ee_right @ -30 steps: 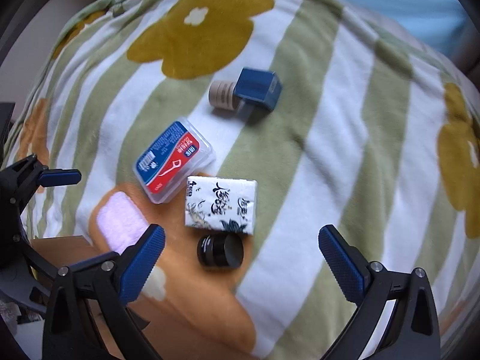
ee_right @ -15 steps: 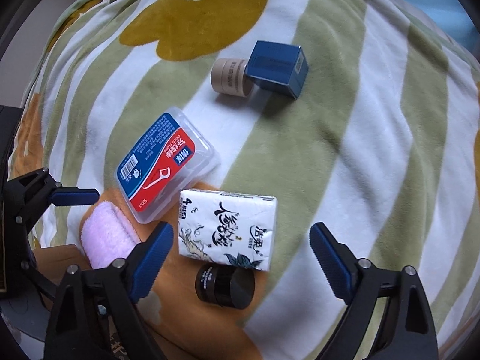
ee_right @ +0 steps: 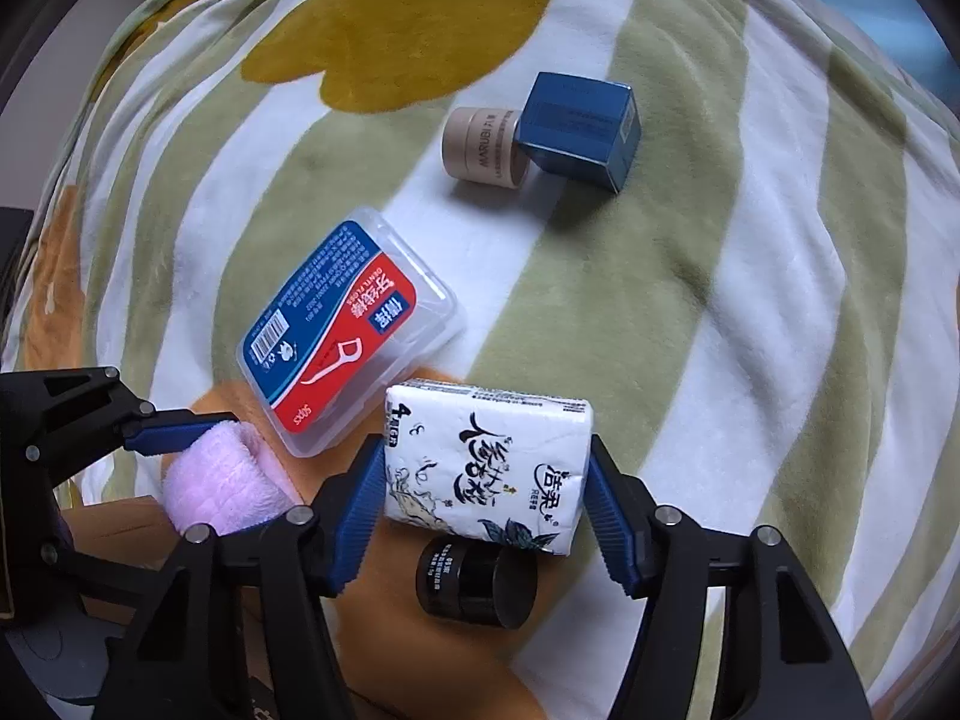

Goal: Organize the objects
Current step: 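Grasp the pink fluffy roll with the left tool while the right tool grasps the tissue pack, then carry the pink roll and tissue pack into the cardboard box and release both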

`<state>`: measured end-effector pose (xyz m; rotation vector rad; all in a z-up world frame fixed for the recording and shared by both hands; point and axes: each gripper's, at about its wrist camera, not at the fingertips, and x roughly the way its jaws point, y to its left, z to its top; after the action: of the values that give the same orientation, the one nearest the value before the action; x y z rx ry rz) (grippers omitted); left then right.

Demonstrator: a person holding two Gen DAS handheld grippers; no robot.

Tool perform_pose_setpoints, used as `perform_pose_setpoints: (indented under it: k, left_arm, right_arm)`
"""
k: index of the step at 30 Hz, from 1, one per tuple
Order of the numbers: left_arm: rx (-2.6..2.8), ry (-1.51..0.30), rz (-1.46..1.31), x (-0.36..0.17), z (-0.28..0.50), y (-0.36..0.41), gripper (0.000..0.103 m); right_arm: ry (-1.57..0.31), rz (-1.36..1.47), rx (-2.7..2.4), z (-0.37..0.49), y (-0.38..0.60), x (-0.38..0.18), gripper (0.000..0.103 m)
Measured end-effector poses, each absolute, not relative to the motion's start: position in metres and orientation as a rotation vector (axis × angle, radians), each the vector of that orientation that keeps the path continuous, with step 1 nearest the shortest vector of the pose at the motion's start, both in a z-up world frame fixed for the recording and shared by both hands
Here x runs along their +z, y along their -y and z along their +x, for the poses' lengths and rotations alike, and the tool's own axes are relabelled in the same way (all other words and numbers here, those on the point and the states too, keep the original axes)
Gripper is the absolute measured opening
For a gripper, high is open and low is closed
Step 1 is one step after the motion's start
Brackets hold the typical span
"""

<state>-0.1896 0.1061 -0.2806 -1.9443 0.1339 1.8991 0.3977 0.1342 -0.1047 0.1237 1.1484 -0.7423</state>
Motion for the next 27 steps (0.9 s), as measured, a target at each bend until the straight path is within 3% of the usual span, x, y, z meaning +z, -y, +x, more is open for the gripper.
perform_pose_setpoints:
  k: [27]
  left_arm:
    - [2.000,-0.029,-1.739,-0.205,-0.166,-0.062,0.038]
  right_arm:
    - [-1.030,0.137,-0.832,0.385,-0.186,-0.040,0.058]
